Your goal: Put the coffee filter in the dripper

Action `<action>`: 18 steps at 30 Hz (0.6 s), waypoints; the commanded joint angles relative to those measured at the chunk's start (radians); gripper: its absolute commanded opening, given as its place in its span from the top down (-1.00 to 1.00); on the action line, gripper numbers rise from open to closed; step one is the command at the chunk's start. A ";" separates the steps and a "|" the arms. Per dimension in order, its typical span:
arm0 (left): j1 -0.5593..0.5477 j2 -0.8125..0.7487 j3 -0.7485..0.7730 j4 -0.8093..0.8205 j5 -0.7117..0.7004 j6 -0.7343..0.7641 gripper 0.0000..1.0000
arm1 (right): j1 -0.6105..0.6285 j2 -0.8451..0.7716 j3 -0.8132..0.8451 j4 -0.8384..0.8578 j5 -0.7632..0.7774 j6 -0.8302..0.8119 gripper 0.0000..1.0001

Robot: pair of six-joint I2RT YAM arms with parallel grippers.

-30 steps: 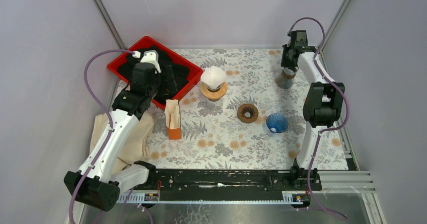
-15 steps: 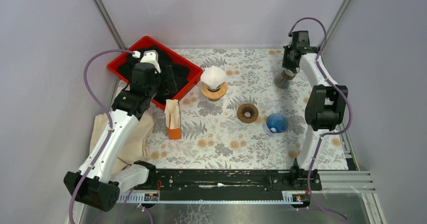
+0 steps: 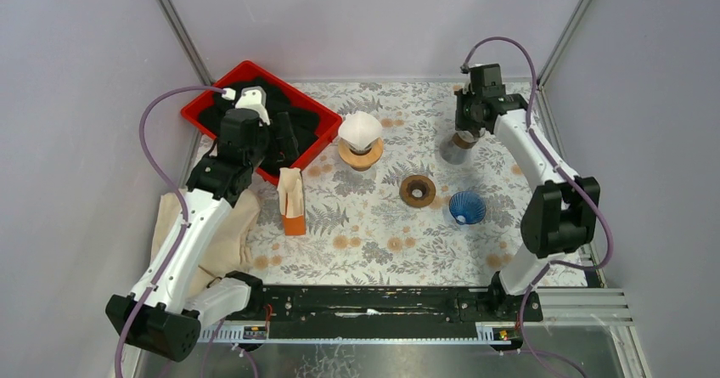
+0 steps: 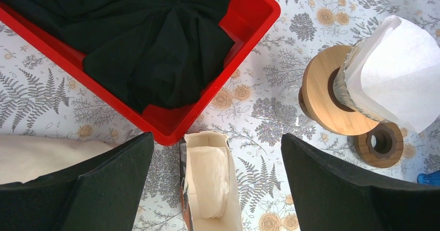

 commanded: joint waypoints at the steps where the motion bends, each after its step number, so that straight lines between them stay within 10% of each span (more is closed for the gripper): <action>1: 0.010 -0.022 -0.011 0.081 0.029 0.003 -1.00 | 0.067 -0.156 -0.037 0.020 0.049 0.005 1.00; 18: 0.051 -0.015 -0.018 0.105 0.115 -0.022 -1.00 | 0.396 -0.433 -0.203 -0.038 0.173 0.011 1.00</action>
